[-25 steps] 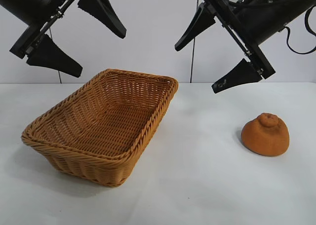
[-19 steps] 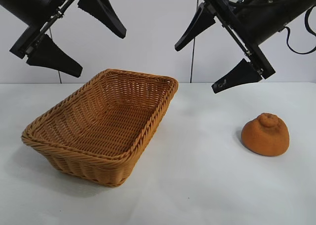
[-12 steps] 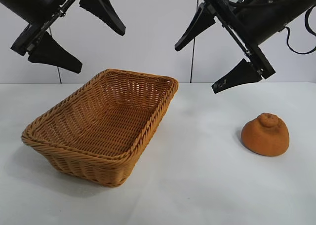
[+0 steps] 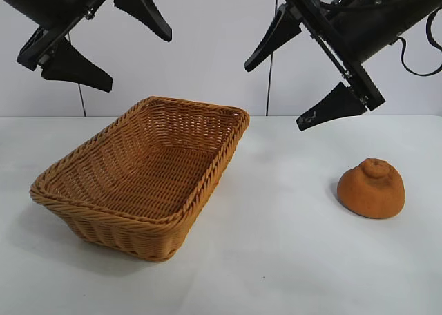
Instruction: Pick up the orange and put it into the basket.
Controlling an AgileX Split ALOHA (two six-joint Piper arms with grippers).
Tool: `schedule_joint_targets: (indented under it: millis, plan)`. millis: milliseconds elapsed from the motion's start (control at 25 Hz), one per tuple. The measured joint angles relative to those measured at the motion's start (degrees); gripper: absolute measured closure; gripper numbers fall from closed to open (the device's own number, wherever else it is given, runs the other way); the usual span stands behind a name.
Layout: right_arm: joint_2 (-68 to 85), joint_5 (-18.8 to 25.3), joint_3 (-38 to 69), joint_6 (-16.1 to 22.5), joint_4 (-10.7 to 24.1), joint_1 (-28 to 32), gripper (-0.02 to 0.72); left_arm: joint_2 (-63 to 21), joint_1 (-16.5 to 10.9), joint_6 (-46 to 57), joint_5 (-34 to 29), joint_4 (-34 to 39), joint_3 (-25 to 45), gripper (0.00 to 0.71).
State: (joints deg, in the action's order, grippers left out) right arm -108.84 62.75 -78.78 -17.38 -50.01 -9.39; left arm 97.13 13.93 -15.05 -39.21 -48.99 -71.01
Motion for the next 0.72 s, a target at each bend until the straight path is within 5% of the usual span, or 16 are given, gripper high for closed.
schedule_joint_targets:
  millis: [480,720]
  plan:
    - [0.0,0.0,0.0,0.0,0.0,0.0,0.027,0.0,-0.1,0.6,-1.0,-0.1,0.0,0.017]
    - [0.0,0.0,0.0,0.0,-0.1,0.0,0.027,-1.8,-1.1,9.5,-5.9,0.1,0.0,0.017]
